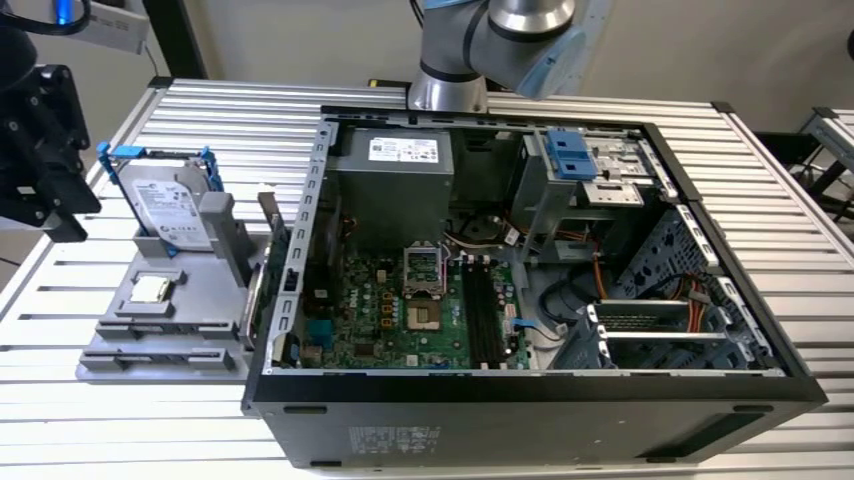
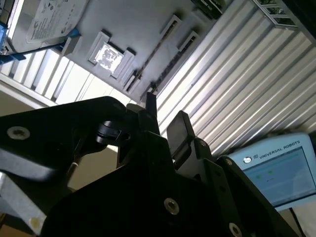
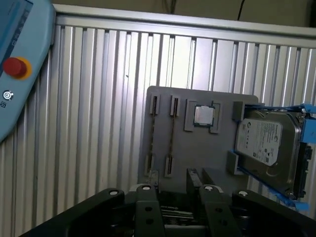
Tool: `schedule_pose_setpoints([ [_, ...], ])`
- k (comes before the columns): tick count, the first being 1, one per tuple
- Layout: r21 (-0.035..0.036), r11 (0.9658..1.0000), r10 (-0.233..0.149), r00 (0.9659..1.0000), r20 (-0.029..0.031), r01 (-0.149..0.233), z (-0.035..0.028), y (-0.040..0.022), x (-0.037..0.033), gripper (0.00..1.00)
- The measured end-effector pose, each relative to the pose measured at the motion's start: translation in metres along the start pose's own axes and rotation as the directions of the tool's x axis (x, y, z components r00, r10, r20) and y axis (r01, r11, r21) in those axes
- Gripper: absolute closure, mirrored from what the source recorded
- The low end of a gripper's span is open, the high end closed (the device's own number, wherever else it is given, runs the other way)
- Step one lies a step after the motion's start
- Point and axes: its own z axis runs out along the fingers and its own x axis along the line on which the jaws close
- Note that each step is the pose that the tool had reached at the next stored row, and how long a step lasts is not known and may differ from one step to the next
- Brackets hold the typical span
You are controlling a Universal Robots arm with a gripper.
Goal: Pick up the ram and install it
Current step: 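Pick up the ram and move it above insertion slot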
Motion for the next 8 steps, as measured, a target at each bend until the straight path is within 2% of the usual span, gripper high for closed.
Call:
schedule_pose_setpoints([
  [3,0.0003,1.0,0.002,1.0,0.0002,-0.002,0.0002,0.0,0.0,0.0],
  [8,0.0007,1.0,0.005,1.0,0.0001,-0.005,0.0043,-0.0001,0.0001,0.0],
])
